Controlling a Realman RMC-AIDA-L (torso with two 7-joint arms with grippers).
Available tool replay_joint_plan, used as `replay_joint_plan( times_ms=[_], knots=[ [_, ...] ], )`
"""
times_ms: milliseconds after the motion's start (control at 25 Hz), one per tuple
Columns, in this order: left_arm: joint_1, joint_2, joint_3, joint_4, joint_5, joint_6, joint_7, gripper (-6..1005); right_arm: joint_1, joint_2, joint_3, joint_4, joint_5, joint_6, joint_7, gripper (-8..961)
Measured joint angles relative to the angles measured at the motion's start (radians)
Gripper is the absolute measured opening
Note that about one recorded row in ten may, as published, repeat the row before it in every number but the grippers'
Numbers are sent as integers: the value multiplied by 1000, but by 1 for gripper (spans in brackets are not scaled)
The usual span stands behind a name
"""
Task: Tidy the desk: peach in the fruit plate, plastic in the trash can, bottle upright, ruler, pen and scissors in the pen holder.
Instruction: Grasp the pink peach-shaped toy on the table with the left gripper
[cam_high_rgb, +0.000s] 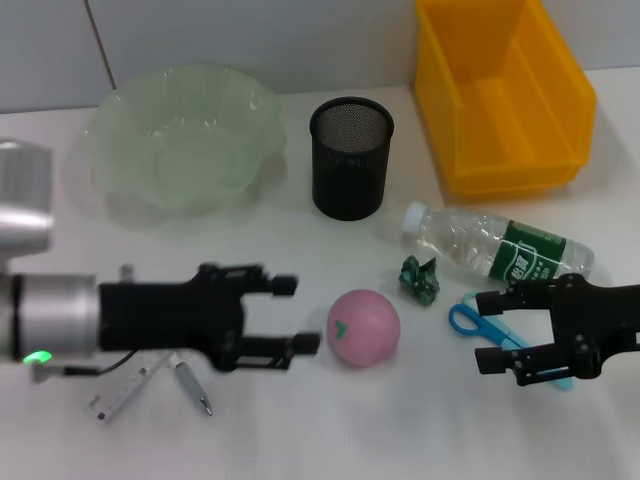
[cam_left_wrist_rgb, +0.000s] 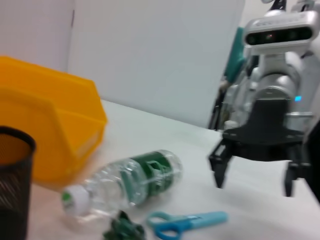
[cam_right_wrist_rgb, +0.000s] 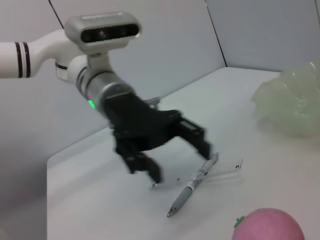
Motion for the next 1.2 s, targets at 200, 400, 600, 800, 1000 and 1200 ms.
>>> replay_joint_plan(
  times_ms=[200, 400, 600, 800, 1000, 1200],
  knots=[
    [-69, -20, 31, -29, 38, -119, 6, 791, 4, -1, 0, 0, 0, 0, 4, 818],
    [-118, -24, 98, -72, 36, -187, 7, 792, 5, -1, 1, 0, -1, 1, 5, 818],
    [-141, -29, 160, -76, 18, -230, 11, 791, 7, -1, 1, 0, -1, 2, 5, 818],
    [-146, -31, 274, -76, -56, -304, 12, 789, 10, 0, 0, 0, -1, 3, 5, 818],
    [-148, -31, 354, -77, -86, -382, 6, 787, 21, 0, 0, 2, -1, 3, 5, 819],
    [-149, -31, 397, -77, -106, -419, 4, 785, 29, 0, 0, 8, -1, 5, 5, 819]
  ],
)
